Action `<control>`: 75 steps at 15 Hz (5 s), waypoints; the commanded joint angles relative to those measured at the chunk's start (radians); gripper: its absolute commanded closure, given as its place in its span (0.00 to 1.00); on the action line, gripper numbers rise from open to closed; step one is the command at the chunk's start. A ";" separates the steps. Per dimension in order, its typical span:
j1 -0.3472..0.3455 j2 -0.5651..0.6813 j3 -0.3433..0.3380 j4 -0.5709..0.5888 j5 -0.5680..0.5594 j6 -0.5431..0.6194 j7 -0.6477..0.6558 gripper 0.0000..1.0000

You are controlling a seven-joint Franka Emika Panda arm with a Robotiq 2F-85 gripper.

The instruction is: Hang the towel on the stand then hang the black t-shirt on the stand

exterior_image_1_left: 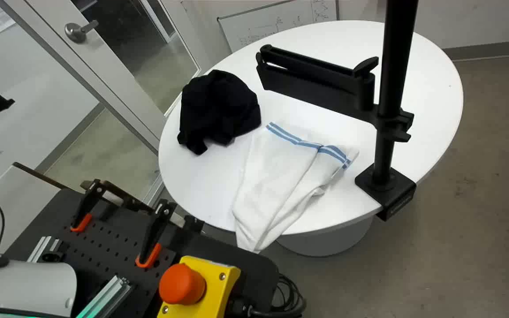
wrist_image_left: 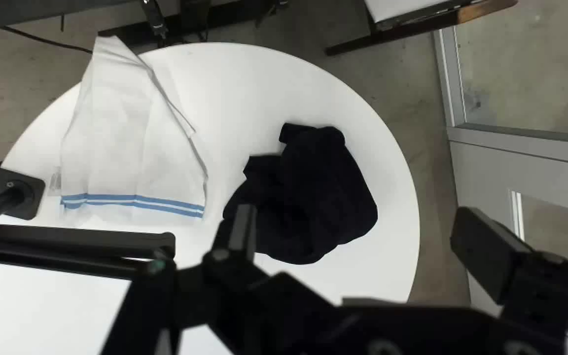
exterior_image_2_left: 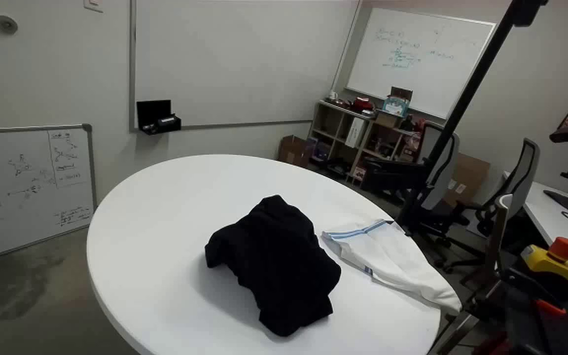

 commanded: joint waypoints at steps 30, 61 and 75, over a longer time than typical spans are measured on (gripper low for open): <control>-0.169 0.491 -0.032 -0.356 -0.167 0.946 -0.186 0.00; -0.144 0.876 -0.081 -0.305 -0.304 1.400 -0.139 0.00; -0.028 0.965 -0.066 -0.289 -0.323 1.441 -0.134 0.00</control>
